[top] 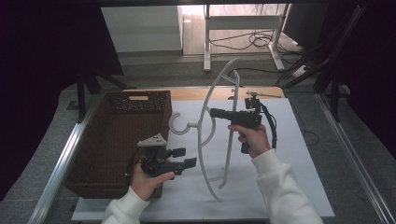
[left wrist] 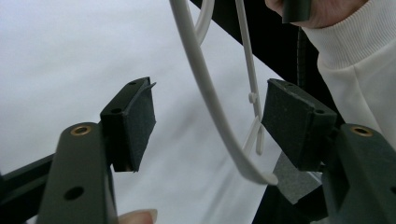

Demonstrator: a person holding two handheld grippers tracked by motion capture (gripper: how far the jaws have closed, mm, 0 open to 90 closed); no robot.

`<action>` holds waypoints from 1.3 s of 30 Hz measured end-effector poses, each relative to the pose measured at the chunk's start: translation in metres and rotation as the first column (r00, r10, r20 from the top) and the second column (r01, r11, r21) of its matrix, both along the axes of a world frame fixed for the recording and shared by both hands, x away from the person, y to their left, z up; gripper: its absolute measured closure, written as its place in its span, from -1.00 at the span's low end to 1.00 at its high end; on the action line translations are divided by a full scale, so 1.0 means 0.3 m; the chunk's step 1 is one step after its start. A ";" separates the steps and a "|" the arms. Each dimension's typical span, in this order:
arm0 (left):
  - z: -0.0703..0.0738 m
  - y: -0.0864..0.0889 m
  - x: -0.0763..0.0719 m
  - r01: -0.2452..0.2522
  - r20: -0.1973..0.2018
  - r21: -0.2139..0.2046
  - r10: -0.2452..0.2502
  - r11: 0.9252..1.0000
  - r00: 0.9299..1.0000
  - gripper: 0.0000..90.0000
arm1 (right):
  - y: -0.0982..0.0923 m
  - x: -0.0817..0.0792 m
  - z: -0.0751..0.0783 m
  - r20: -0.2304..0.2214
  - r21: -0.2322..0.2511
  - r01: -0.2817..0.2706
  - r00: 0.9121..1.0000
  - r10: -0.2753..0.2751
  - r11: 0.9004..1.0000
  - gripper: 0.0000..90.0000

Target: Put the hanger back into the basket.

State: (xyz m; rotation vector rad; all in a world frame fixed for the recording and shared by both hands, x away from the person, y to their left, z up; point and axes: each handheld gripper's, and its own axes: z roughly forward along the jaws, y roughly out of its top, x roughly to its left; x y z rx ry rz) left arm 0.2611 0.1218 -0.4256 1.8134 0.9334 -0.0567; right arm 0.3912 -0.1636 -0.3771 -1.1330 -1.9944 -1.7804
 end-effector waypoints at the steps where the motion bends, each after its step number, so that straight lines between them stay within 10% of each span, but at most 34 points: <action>1: -0.007 -0.010 0.007 0.002 -0.012 -0.009 -0.002 1.000 1.000 -0.23 | 0.000 0.000 0.000 0.000 0.000 0.000 1.000 0.000 1.000 0.92; 11: -0.048 -0.090 0.045 0.020 -0.084 -0.032 -0.023 0.999 0.996 0.06 | 0.002 -0.004 -0.015 -0.006 0.022 -0.007 1.000 0.007 1.000 0.92; 19: -0.062 -0.088 0.068 0.004 -0.135 -0.104 -0.018 0.995 0.991 0.65 | -0.004 -0.004 -0.014 -0.005 0.039 -0.014 1.000 0.015 0.999 0.92; 39: -0.051 -0.027 0.071 -0.052 -0.204 -0.243 0.001 0.969 0.979 0.78 | -0.031 -0.005 -0.007 0.013 0.052 -0.012 1.000 0.011 0.999 0.87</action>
